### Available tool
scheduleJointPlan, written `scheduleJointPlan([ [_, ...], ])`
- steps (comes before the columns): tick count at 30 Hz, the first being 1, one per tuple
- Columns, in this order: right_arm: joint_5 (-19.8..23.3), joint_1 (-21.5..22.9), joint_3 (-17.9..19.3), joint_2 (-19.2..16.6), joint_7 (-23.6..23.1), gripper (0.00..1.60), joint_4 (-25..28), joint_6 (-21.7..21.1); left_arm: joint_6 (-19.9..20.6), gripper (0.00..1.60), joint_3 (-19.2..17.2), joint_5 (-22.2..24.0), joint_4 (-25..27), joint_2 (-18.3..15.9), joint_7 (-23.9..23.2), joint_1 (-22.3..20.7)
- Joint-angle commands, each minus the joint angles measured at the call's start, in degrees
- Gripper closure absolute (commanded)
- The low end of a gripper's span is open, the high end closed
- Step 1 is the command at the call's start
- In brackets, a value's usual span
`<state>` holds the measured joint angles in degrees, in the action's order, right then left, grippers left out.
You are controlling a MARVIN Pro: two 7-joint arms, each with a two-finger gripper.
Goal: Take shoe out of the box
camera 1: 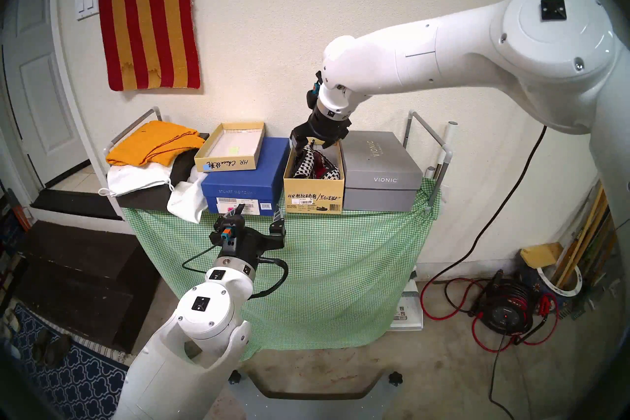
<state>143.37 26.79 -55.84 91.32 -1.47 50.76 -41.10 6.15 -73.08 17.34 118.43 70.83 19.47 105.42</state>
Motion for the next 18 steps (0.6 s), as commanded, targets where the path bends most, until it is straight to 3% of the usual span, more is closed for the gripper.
scheduleJointPlan([
  [1,-2.32,-0.88,-1.45,-1.18,-1.75,0.00,-1.15,0.11,0.01,0.00,-0.03,-0.02,0.00,-0.05,-0.02,0.01],
  [6,-3.94,-4.01,-1.94,-0.58,-4.72,0.00,-4.30,-0.78,0.01,0.00,-0.03,-0.02,0.00,-0.05,-0.02,0.01],
  [18,-8.55,-5.37,-2.99,0.36,-11.14,0.00,-6.59,-2.41,0.01,0.00,-0.03,-0.02,0.00,-0.05,-0.02,0.01],
])
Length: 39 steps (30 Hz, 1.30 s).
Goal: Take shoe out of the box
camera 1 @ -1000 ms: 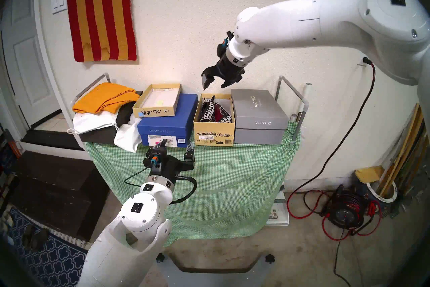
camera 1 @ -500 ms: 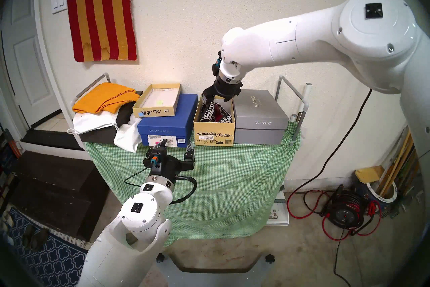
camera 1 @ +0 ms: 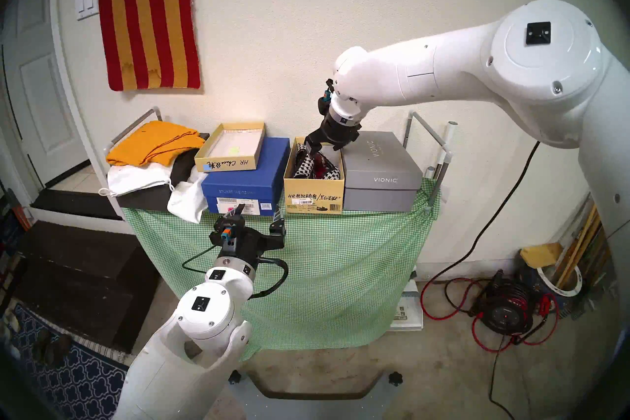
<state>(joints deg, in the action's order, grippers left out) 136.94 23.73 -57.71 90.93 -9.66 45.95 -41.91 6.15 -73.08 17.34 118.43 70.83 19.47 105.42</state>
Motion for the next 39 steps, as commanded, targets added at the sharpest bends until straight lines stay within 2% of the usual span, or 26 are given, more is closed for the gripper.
scheduleJointPlan([
  [1,-2.40,-2.64,-1.19,0.93,-3.23,0.00,-2.28,-1.67,0.01,0.00,-0.03,-0.02,0.00,-0.05,-0.02,0.01],
  [11,-9.45,-4.76,-3.89,6.76,-5.50,0.00,-3.72,-2.71,0.01,0.00,-0.03,-0.02,0.00,-0.04,-0.01,0.01],
  [16,-11.75,-5.70,-4.62,7.75,-7.35,0.00,-4.83,-2.67,0.01,0.00,-0.03,-0.02,0.00,-0.04,-0.02,0.01],
  [20,-14.97,-7.11,-5.53,8.66,-11.23,0.00,-7.60,-2.64,0.01,0.00,-0.03,-0.02,0.00,-0.05,-0.02,0.01],
  [22,-15.30,-7.31,-5.61,8.83,-11.70,0.00,-8.13,-2.75,0.01,0.00,-0.03,-0.02,0.00,-0.05,-0.02,0.01],
  [26,-16.90,-7.41,-5.56,9.17,-13.58,0.00,-8.88,-1.22,0.01,0.00,-0.03,-0.02,0.00,-0.05,-0.02,0.01],
  [27,-17.12,-7.37,-5.48,9.17,-14.39,0.32,-8.94,-1.28,0.01,0.00,-0.03,-0.02,0.00,-0.05,-0.02,0.01],
  [28,-17.33,-7.33,-5.41,9.20,-14.86,0.88,-8.97,-1.31,0.01,0.00,-0.03,-0.02,0.00,-0.05,-0.02,0.01],
  [29,-17.47,-7.25,-5.35,9.22,-15.00,0.99,-8.87,-1.31,0.01,0.00,-0.03,-0.02,0.00,-0.05,-0.02,0.01],
  [30,-17.85,-7.11,-5.33,9.22,-15.24,0.99,-8.61,-0.94,0.01,0.00,-0.03,-0.02,0.00,-0.05,-0.02,0.01],
  [31,-18.57,-6.75,-5.41,9.21,-15.77,0.00,-7.96,-0.10,0.01,0.00,-0.03,-0.02,0.00,-0.05,-0.02,0.01],
  [39,-21.18,-7.98,-6.51,9.40,-19.14,0.00,-11.04,0.84,0.01,0.00,-0.03,-0.02,0.00,-0.04,-0.03,0.01],
])
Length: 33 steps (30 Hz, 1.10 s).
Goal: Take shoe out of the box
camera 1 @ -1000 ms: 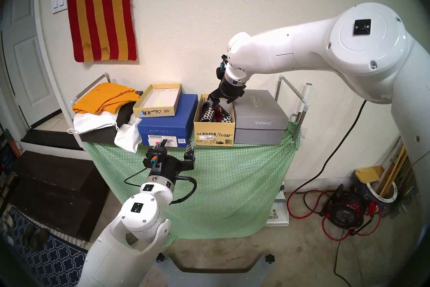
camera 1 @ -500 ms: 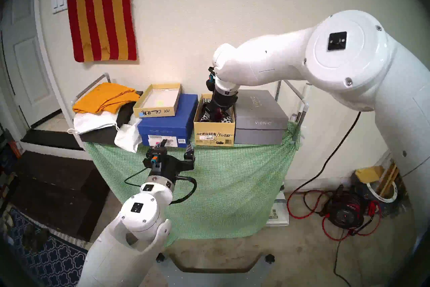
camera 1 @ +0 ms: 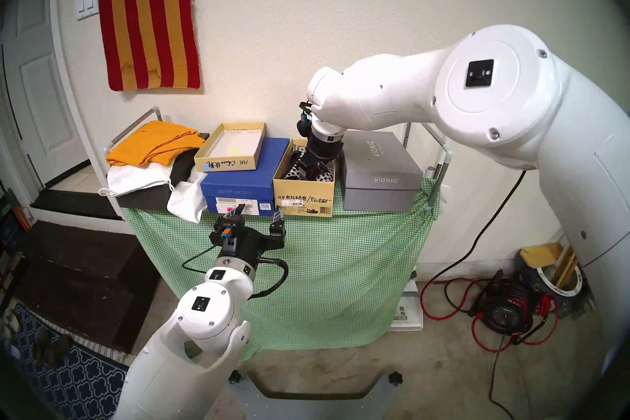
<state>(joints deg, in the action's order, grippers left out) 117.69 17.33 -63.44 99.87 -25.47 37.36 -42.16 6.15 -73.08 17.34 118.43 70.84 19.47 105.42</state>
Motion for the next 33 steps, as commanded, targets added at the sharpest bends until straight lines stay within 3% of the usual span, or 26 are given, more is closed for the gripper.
scheduleJointPlan([
  [1,-2.23,-1.66,-0.74,0.39,-3.81,0.00,-2.57,1.61,0.01,0.00,-0.03,-0.02,0.00,-0.05,-0.03,0.01],
  [5,-3.00,-1.57,-0.89,0.62,-4.38,0.00,-2.02,2.21,0.01,0.00,-0.03,-0.02,0.00,-0.05,-0.03,0.01],
  [6,-2.61,-2.29,-0.54,0.57,-4.06,0.23,-3.11,2.26,0.01,0.00,-0.03,-0.02,0.00,-0.05,-0.03,0.01],
  [7,-2.61,-2.29,-0.54,0.57,-4.06,0.23,-3.11,2.26,0.01,0.00,-0.03,-0.02,0.00,-0.05,-0.03,0.01],
  [8,-2.88,-2.54,-0.63,0.60,-4.45,0.72,-3.77,2.28,0.01,0.00,-0.03,-0.02,0.00,-0.05,-0.03,0.01],
  [10,-3.27,-2.24,-0.65,0.34,-4.83,1.30,-3.74,2.63,0.01,0.00,-0.03,-0.02,0.00,-0.05,-0.03,0.01],
  [12,-3.36,-1.80,-0.47,0.04,-4.70,1.59,-3.24,3.06,0.01,0.00,-0.03,-0.02,0.00,-0.05,-0.03,0.01],
  [22,0.04,2.00,2.71,-3.13,3.63,1.60,2.32,4.88,0.01,0.00,-0.03,-0.02,0.00,-0.05,-0.02,0.01],
  [33,1.75,5.43,4.11,-6.54,6.18,1.60,6.10,5.14,0.01,0.00,-0.03,-0.02,0.00,-0.05,-0.02,0.01],
])
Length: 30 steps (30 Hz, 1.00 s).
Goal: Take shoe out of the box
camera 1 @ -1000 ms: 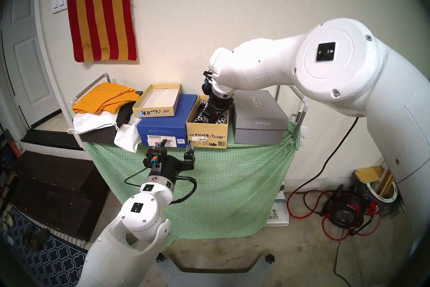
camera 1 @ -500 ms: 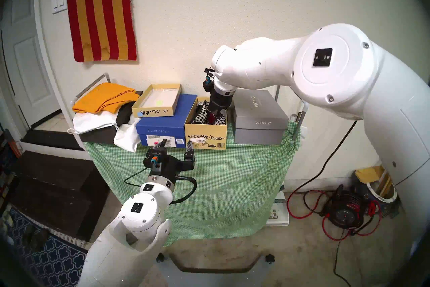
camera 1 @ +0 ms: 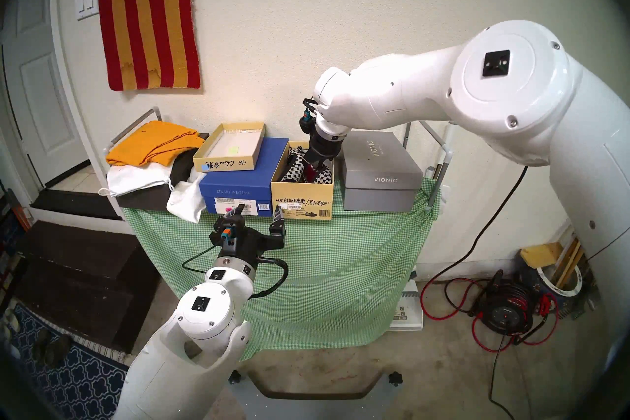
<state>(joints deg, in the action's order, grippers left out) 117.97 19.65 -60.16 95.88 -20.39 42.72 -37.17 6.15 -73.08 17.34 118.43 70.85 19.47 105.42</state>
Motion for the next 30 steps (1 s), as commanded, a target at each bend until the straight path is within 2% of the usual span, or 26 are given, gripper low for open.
scheduleJointPlan([
  [1,1.54,3.19,0.88,-2.77,1.23,1.60,0.75,0.23,0.01,0.00,-0.03,-0.02,0.00,-0.05,-0.02,0.01],
  [4,1.96,3.31,1.21,-3.60,0.25,1.60,0.51,0.00,0.01,0.00,-0.03,-0.02,0.00,-0.05,-0.02,0.01],
  [10,4.25,2.90,2.74,-4.25,5.56,1.60,1.08,2.73,0.01,0.00,-0.03,-0.02,0.00,-0.05,-0.02,0.01],
  [18,10.79,0.88,7.40,-6.37,11.33,1.60,1.33,6.45,0.01,0.00,-0.03,-0.02,0.00,-0.06,-0.02,0.01],
  [21,13.35,-0.33,8.99,-7.20,11.25,1.60,-0.59,6.17,0.01,0.00,-0.03,-0.02,0.00,-0.05,-0.02,0.01],
  [26,16.55,-1.41,9.89,-6.35,16.91,1.60,-0.85,5.74,0.01,0.00,-0.03,-0.02,0.00,-0.06,-0.02,0.01],
  [30,18.79,-1.82,11.43,-7.66,16.78,1.60,-1.08,5.61,0.01,0.00,-0.03,-0.02,0.00,-0.06,-0.02,0.01],
])
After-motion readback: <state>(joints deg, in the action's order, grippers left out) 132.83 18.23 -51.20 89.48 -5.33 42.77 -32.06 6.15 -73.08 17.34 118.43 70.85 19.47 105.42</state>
